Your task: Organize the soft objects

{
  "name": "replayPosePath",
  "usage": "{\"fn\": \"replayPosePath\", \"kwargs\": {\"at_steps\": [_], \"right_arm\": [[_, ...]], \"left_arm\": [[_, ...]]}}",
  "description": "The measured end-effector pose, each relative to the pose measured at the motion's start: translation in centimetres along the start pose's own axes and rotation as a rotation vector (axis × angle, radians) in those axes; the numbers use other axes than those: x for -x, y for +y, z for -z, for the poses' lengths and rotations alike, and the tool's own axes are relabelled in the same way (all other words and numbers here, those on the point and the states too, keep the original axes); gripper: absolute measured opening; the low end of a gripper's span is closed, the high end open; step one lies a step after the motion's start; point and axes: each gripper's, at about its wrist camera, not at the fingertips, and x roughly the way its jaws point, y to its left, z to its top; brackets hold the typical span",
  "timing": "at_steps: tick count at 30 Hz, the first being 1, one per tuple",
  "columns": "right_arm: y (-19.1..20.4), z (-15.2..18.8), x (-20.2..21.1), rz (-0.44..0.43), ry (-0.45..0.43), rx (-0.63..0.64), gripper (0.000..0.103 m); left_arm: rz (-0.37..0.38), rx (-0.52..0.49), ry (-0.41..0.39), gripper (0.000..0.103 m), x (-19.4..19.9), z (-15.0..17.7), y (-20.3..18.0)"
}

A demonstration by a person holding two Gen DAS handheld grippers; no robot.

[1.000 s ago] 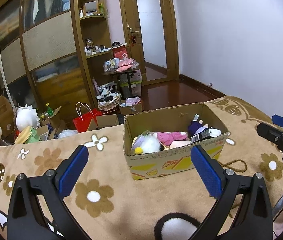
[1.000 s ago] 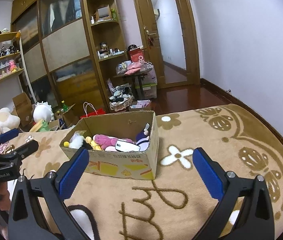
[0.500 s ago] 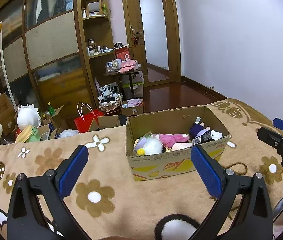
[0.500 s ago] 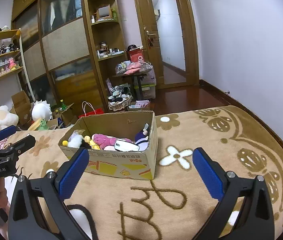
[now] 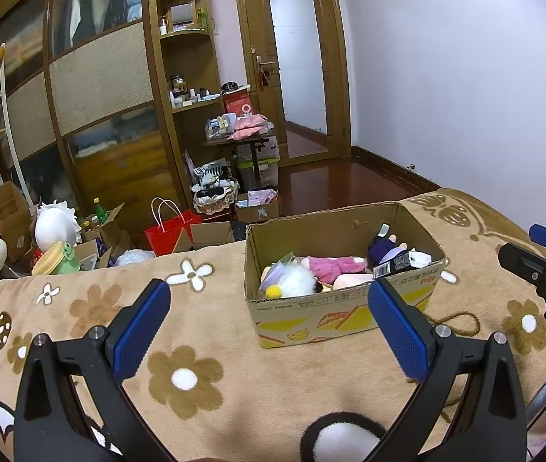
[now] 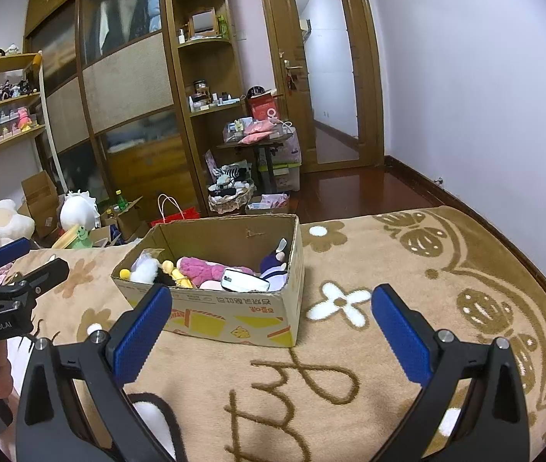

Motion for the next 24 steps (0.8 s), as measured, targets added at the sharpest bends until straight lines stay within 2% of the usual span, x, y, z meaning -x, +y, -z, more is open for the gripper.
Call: {"fn": "replayPosePath", "kwargs": {"at_steps": [24], "right_arm": [[-1.0, -0.2, -0.3, 0.009, -0.003, 0.001, 0.103]], "left_arm": [[-0.003, 0.001, 0.006, 0.101, -0.1, 0.2, 0.1]]}}
